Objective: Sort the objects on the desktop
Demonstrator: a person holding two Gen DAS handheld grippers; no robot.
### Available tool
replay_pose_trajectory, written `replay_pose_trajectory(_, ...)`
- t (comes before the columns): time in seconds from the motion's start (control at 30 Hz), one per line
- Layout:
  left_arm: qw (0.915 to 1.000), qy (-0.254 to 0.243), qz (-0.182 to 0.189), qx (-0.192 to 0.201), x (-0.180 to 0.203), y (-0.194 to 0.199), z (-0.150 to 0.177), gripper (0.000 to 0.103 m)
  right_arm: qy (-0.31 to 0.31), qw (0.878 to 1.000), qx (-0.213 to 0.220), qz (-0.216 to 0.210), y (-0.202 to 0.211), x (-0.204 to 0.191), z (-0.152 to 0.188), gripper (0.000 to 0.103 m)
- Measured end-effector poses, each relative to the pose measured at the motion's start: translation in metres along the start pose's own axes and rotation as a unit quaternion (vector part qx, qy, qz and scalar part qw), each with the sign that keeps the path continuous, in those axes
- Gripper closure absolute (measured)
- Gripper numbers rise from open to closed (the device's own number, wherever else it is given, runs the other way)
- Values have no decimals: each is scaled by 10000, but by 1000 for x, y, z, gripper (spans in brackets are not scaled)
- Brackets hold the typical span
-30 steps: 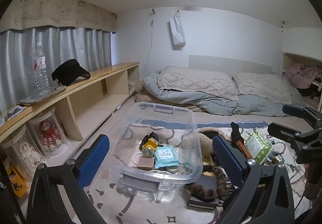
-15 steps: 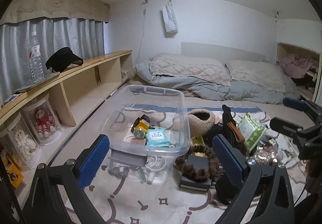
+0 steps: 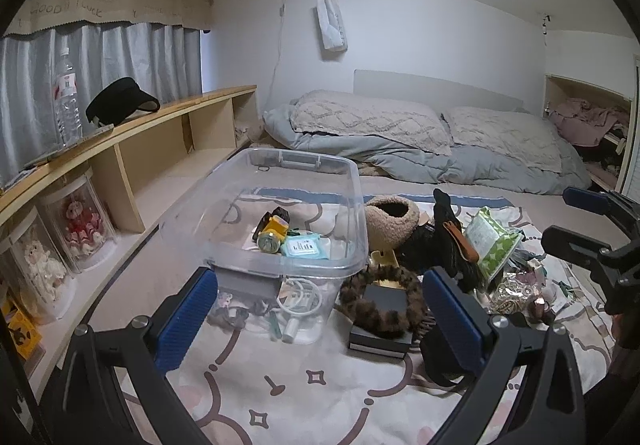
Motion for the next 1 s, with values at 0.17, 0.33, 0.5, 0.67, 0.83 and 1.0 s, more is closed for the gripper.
replay_pose_trajectory(0.17,10000,-9,35,8,-1,2,2,0,89,9999,-39,83,1,-2,4,0)
replay_pose_trajectory(0.33,10000,-23,35,6,-3,3,3,0,47,10000,-34,71,3,-2,6,0)
replay_pose_trajectory(0.5,10000,-34,35,-32,-7,4,5,0,39,10000,12,39,4,-1,6,0)
replay_pose_trajectory(0.67,10000,-17,-3,-48,-10,3,6,0,43,10000,-55,39,-1,-3,5,0)
replay_pose_trajectory(0.83,10000,-28,-11,-63,-11,3,7,0,56,9999,-114,77,-5,-4,5,0)
replay_pose_trajectory(1.0,10000,-60,-10,-74,-12,3,8,0,51,9999,-131,82,-6,-4,5,0)
Point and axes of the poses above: each gripper's, at about its wrist camera, not at the fingertips, and y roughly against the way its jaws point, x to its right, z to its underside, the point moved 3 cm from there along -y, roughly the way its jaws point, and after that the axes turned 3 degrees about -z, right-handed, at the moved point
